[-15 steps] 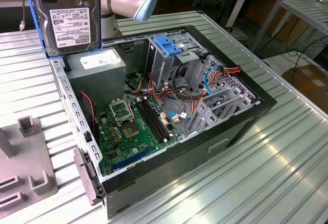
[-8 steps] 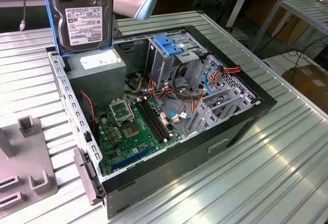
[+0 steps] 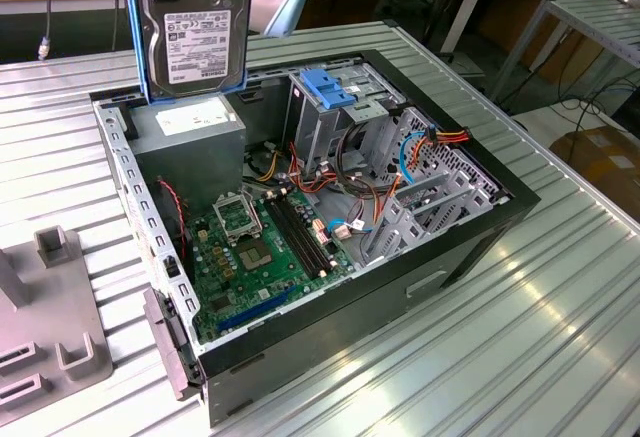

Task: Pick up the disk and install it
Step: 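Pick up the disk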

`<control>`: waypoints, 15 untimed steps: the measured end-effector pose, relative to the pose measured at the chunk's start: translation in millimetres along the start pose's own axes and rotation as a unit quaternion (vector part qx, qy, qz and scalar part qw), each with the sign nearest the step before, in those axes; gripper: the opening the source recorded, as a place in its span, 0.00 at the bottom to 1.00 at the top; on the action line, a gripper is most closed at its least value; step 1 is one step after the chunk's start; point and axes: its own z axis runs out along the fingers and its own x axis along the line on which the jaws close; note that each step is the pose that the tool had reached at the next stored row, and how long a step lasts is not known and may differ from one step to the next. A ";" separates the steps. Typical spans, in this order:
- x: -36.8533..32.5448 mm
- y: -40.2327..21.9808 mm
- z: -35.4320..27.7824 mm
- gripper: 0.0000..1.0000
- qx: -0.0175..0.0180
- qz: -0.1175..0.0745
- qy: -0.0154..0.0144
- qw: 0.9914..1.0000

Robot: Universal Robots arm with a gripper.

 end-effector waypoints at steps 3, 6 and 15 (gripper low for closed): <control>1.6 -4.7 0.0 0.37 0.000 0.000 0.000 1.000; 2.2 -10.1 0.1 0.37 0.000 0.000 0.000 1.000; 1.4 -49.4 -0.3 0.37 0.000 0.000 0.000 1.000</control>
